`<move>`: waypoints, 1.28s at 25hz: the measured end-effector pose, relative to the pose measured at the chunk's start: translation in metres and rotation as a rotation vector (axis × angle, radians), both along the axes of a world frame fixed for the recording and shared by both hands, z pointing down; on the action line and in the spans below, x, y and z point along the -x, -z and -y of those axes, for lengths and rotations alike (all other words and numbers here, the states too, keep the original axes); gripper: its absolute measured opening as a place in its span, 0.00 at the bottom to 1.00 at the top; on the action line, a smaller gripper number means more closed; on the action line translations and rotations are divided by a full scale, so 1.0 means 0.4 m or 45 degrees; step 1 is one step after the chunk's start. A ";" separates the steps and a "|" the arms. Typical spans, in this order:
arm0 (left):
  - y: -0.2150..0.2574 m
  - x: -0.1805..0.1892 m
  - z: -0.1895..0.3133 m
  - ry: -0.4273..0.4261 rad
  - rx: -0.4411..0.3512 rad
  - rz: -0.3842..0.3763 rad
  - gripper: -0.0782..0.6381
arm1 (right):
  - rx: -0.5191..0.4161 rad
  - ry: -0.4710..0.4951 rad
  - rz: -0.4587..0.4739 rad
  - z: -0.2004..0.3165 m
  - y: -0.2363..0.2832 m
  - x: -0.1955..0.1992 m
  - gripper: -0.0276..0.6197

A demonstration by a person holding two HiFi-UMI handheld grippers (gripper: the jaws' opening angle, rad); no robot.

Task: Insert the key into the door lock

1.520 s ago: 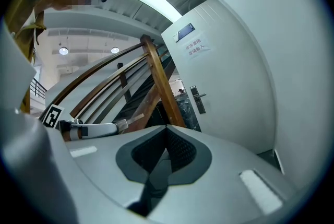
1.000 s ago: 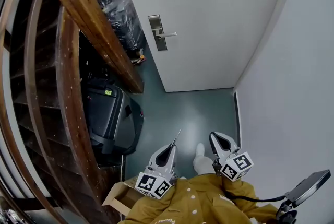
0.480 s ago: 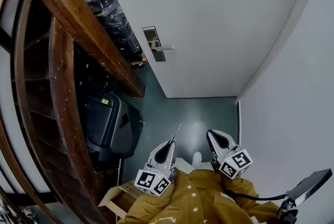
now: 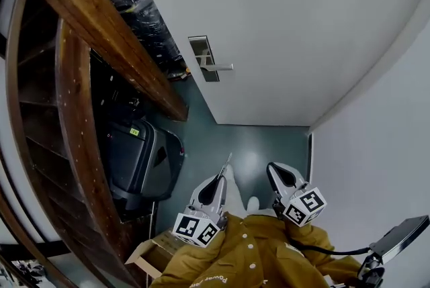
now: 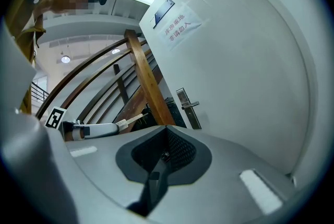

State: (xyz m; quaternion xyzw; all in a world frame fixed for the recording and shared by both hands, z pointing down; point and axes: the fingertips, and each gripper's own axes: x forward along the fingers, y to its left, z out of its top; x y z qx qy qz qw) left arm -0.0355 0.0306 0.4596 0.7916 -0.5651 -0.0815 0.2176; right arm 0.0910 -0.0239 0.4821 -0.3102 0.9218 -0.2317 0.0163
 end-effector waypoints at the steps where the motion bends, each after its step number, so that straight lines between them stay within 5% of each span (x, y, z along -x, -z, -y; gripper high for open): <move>1: -0.003 0.017 0.027 -0.001 0.001 -0.004 0.14 | -0.001 0.000 -0.003 0.026 0.000 0.017 0.05; 19: -0.011 0.329 0.441 -0.030 0.004 -0.098 0.14 | -0.077 -0.075 -0.064 0.455 0.063 0.314 0.05; 27: -0.067 0.353 0.551 -0.044 0.085 -0.142 0.14 | -0.056 -0.078 -0.078 0.553 0.064 0.321 0.05; 32: -0.118 0.366 0.604 0.026 0.154 -0.306 0.14 | -0.044 -0.083 -0.071 0.604 0.064 0.290 0.05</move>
